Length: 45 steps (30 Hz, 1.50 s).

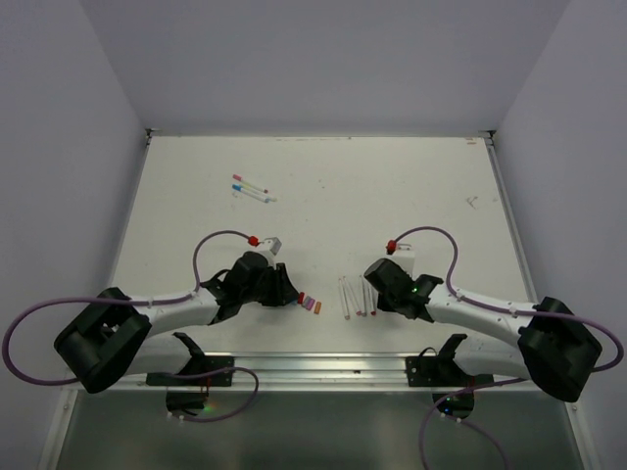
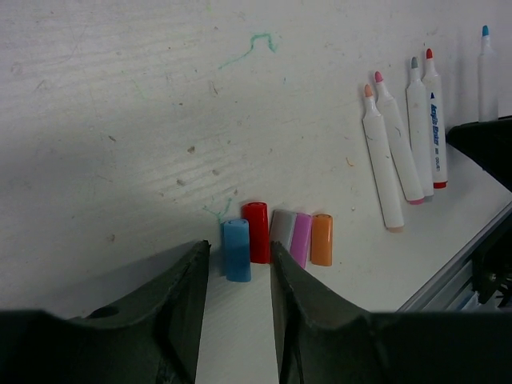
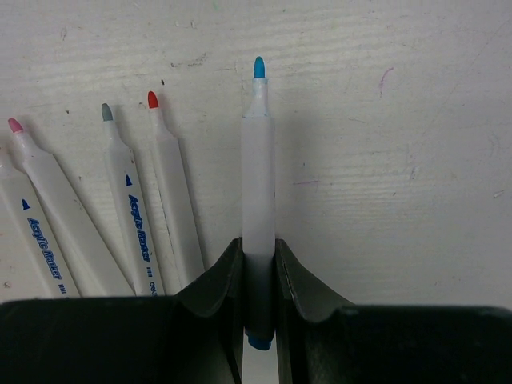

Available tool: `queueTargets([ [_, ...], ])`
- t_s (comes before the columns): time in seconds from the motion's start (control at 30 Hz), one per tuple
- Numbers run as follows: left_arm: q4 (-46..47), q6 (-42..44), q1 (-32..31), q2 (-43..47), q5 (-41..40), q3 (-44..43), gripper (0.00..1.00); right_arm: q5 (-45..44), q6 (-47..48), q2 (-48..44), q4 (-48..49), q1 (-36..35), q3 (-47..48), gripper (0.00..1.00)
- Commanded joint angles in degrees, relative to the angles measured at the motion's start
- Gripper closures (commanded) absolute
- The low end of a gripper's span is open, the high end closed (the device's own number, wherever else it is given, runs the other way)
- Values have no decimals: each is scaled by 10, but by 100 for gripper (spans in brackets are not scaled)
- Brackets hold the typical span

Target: Open the pen caps

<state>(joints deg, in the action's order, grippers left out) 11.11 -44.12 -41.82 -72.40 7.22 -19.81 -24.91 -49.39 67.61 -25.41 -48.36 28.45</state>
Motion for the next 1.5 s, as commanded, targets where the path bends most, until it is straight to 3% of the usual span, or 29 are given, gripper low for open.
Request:
queueTargets([
  [0.0,4,-4,-4,10,-12,1,61,14,4,13,18,4,4,88],
  [0.2,-63,5,-3,22,-62,-50,41,38,19,26,33,4,5,81],
  [0.5,-101,23,36,14,-65,-152,33,57,18,20,45,3,-5,67],
  [0.7,-129,47,105,-19,-49,-221,32,49,17,2,30,4,-6,58],
  [0.73,-132,51,130,-28,-45,-241,32,47,18,-5,26,3,-2,51],
  [0.87,-141,65,180,-95,-45,-290,32,32,26,-22,-1,4,22,47],
  [1.0,-136,62,228,-164,-24,-335,35,6,39,-38,-44,4,58,36],
  [1.17,-195,65,264,-272,-61,-443,40,-12,59,-62,-76,4,98,34],
  [1.47,-260,70,281,-382,-147,-577,42,-38,79,-100,-91,5,101,33],
])
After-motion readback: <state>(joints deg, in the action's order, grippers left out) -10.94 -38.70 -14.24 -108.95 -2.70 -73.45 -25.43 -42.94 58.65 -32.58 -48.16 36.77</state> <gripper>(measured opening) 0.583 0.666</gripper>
